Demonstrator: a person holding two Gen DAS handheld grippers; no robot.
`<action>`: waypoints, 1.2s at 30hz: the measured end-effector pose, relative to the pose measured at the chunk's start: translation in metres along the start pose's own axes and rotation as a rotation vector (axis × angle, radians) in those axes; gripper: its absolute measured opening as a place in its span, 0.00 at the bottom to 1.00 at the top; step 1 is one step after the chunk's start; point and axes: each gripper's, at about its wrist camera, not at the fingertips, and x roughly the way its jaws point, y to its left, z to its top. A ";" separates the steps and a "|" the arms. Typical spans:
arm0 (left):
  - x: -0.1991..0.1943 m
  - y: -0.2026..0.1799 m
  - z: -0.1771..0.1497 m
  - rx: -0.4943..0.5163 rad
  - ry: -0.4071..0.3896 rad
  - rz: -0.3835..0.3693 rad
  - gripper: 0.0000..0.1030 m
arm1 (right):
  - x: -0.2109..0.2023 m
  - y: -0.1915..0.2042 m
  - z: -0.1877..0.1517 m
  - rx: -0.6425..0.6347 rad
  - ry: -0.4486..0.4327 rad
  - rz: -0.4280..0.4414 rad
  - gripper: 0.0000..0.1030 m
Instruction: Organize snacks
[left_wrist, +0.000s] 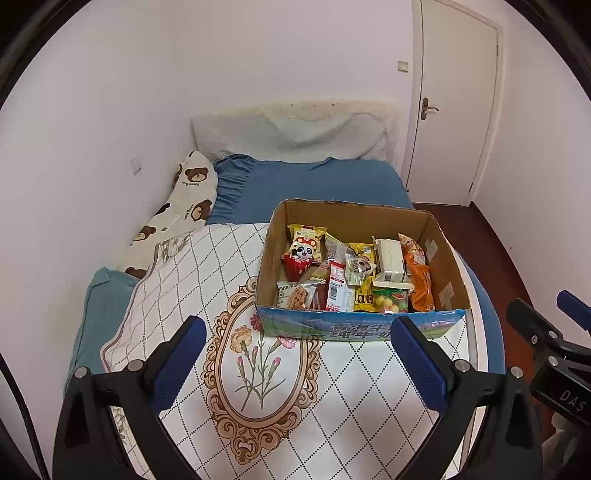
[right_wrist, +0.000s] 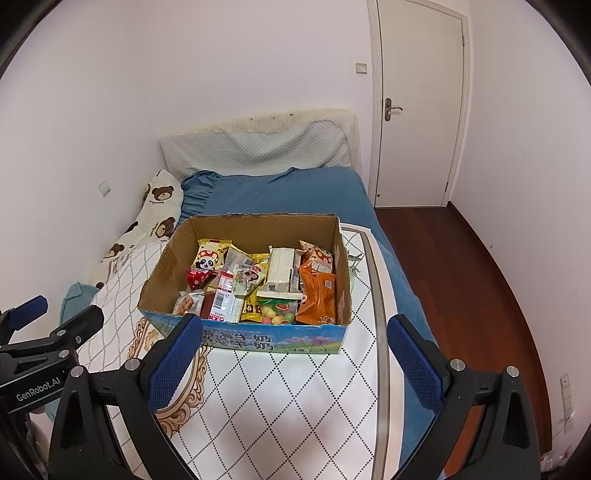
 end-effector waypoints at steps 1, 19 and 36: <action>-0.001 -0.001 0.000 0.002 -0.001 0.000 1.00 | 0.000 0.000 0.000 -0.001 -0.001 0.000 0.99; -0.009 -0.006 -0.003 0.002 -0.010 -0.001 1.00 | -0.007 0.000 -0.002 -0.006 -0.004 0.003 0.99; -0.013 -0.003 -0.004 -0.015 -0.014 0.003 1.00 | -0.012 -0.003 -0.001 -0.006 -0.011 0.006 0.99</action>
